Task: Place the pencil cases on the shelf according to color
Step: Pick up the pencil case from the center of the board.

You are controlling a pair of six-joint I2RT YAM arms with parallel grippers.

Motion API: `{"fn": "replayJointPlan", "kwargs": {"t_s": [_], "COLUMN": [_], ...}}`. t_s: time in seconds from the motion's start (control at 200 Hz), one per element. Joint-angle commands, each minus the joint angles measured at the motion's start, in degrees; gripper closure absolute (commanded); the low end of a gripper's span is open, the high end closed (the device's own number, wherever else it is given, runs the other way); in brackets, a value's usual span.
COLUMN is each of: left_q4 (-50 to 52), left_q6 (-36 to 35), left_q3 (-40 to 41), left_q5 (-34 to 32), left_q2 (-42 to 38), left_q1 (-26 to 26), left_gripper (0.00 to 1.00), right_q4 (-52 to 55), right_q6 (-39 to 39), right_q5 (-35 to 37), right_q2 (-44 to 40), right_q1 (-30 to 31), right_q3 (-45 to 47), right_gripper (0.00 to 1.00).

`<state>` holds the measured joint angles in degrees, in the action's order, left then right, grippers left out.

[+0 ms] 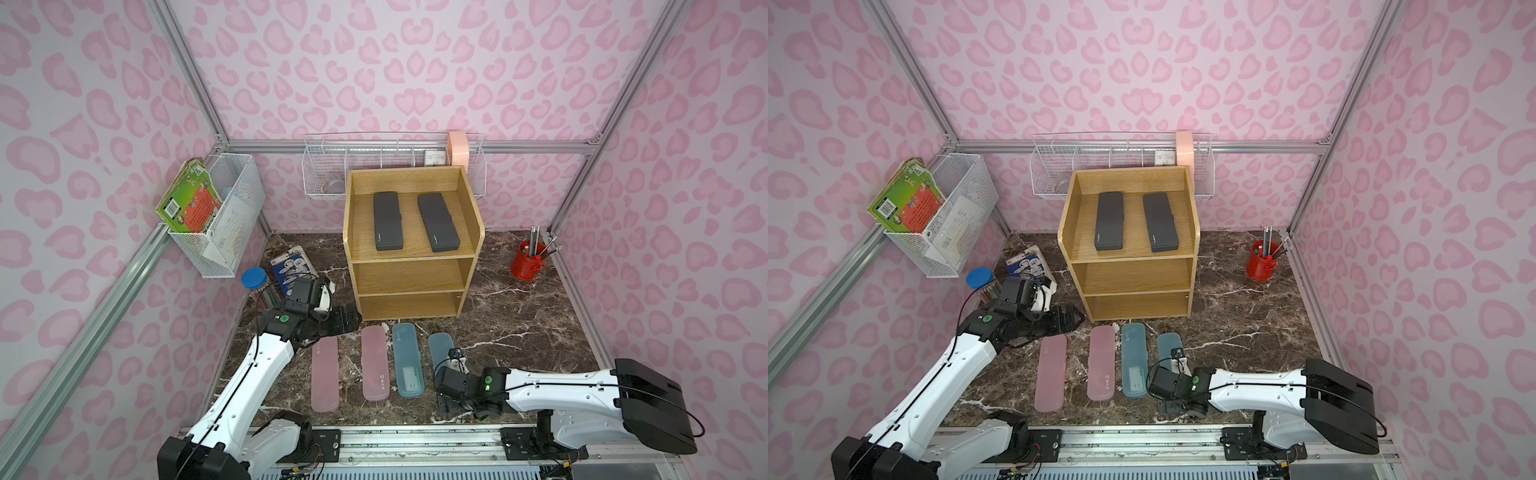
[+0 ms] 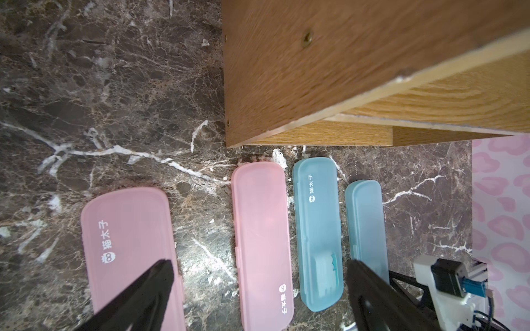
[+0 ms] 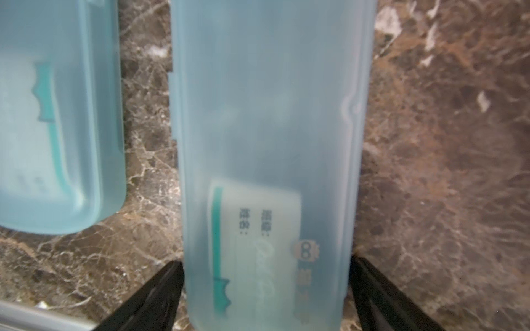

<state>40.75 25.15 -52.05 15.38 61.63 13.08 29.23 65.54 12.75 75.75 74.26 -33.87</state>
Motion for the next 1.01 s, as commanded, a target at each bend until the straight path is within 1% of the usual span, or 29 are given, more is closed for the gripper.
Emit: {"fn": "replayJointPlan", "kwargs": {"t_s": [0.0, 0.05, 0.185, 0.265, 0.34, 0.51, 0.61, 0.7, 0.855, 1.0], "left_q4": [0.69, 0.65, 0.73, 1.08, 1.37, 2.12, 3.78, 4.86, 4.55, 4.50], "left_q6": [-0.27, -0.28, -0.41, -0.45, -0.54, -1.66, -3.35, -4.91, -5.03, -5.02], "left_q3": [-0.23, -0.16, -0.24, -0.26, -0.34, -1.32, -2.87, -3.80, -3.84, -3.69], "left_q5": [0.40, 0.37, 0.40, 0.18, 0.11, -0.49, -1.38, -2.17, -2.72, -2.48], "left_q2": [0.01, -0.05, -0.09, -0.10, -0.36, -0.84, -0.38, -0.13, -0.45, -0.52], "left_q1": [-0.01, 0.03, 0.04, 0.10, 0.08, 0.05, 0.06, 0.08, 0.08, 0.03], "left_gripper": [0.01, 0.01, 0.01, 0.01, 0.01, 0.01, 0.01, 0.01, 0.01, 0.01], "right_q4": [-2.26, -3.36, -5.33, -3.94, -1.35, 7.86, 12.32, 14.17, 17.68, 17.65], "right_q6": [2.85, 3.25, 4.38, 4.91, 5.28, 6.82, 7.41, 7.35, 7.08, 5.86], "right_q5": [-0.54, -0.36, 0.32, 1.80, 3.54, 9.70, 12.28, 14.43, 17.55, 20.85], "right_q2": [0.55, 0.52, 1.18, 1.92, 2.28, 0.95, -0.79, -2.39, -4.13, -6.06], "right_q1": [0.82, 1.43, 3.38, 4.82, 6.07, 8.62, 8.80, 8.80, 8.82, 8.71], "right_q3": [1.57, 2.39, 3.49, 2.32, 0.26, -6.73, -10.15, -12.34, -16.62, -18.82], "right_gripper": [0.11, 0.14, 0.27, 0.34, 0.38, 0.41, 0.42, 0.42, 0.43, 0.43]}}
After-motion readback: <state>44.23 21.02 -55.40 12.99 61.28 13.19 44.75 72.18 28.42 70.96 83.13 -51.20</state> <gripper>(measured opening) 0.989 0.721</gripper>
